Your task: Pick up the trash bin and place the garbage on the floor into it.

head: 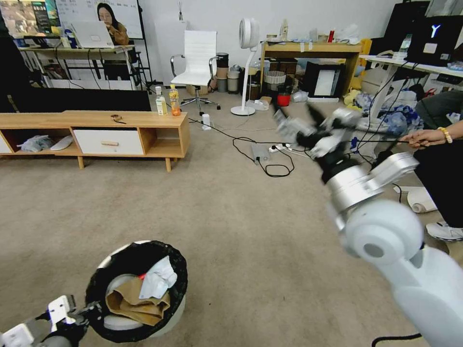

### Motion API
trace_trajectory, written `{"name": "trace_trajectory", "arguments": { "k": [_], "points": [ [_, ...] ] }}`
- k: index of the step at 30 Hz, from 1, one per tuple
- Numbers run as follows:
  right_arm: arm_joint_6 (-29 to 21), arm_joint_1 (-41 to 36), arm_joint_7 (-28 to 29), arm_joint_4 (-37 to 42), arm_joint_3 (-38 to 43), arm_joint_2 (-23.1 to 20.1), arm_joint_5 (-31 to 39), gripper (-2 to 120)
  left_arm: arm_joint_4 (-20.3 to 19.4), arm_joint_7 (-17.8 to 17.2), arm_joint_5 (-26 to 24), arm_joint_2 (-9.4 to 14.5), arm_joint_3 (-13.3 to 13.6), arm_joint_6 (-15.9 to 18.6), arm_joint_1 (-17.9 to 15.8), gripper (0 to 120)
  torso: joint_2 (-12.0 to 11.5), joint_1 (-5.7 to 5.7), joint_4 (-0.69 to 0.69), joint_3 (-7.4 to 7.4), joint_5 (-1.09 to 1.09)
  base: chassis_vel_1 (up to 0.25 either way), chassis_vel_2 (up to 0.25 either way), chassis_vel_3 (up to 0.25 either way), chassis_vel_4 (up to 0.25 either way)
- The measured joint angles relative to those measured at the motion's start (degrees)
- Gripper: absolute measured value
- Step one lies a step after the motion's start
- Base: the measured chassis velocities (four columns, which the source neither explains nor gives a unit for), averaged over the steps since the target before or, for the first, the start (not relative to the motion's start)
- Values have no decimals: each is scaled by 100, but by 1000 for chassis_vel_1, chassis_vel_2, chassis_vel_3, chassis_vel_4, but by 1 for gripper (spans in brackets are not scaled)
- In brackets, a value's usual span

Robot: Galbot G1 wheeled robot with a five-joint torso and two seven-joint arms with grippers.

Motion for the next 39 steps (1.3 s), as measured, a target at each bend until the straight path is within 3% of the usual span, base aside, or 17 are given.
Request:
{"name": "trace_trajectory", "arguments": {
  "k": [2,5,7,8,10,11,13,16,25,39],
  "points": [
    [31,-605,18,153,531,-47,-270,100,-178,0,-9,-44,-15,0,85,3,0,0,1,0,1,0,0,0,0],
    [46,-931,4,240,748,-62,-456,100,-220,-1,-6,-60,-1,0,93,3,0,0,3,0,1,0,0,0,0],
    [148,-2145,-158,597,1521,-69,-1292,100,-308,9,37,-92,96,0,112,3,0,0,-1,0,0,0,0,0,0],
    [148,-2145,-158,597,1521,-69,-1292,100,-308,9,37,-92,96,0,112,3,0,0,-1,0,0,0,0,0,0],
    [225,-2882,-266,822,1911,6,-1825,100,-342,37,105,-105,166,1,131,3,0,-1,-1,0,0,0,0,0,0],
    [225,-2882,-266,822,1911,6,-1825,100,-342,37,105,-105,166,1,131,3,0,-1,-1,0,0,0,0,0,0],
    [277,-3835,-317,1167,2239,196,-2450,100,-362,69,180,-114,255,-2,155,3,0,-1,0,-1,-2,0,0,0,0],
    [323,-4326,-330,1301,2280,379,-2821,100,-388,82,218,-121,319,-8,181,3,0,-1,3,-1,-2,0,0,0,0],
    [1093,-5236,-546,978,2028,990,-4350,100,-462,128,329,-177,470,-25,233,3,0,-1,2,0,-1,0,0,0,0],
    [1231,-5354,-635,579,1498,1429,-4961,100,-456,180,488,-252,619,-46,239,3,-1,-1,2,0,-2,0,0,0,0]
  ]
}}
